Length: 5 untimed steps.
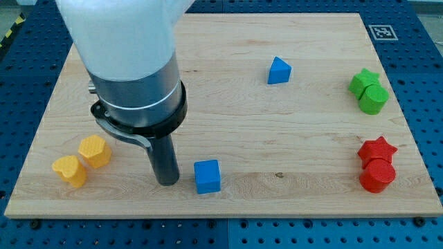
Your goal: Move your arm closer to the blue triangle
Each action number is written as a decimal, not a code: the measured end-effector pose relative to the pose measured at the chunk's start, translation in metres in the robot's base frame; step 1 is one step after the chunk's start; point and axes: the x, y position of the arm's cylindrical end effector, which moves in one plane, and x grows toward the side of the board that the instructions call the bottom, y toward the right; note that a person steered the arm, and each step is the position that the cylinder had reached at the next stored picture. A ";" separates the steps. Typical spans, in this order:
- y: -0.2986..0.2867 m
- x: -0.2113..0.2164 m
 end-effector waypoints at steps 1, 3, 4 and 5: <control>0.020 0.000; 0.062 0.000; 0.053 -0.031; 0.053 -0.100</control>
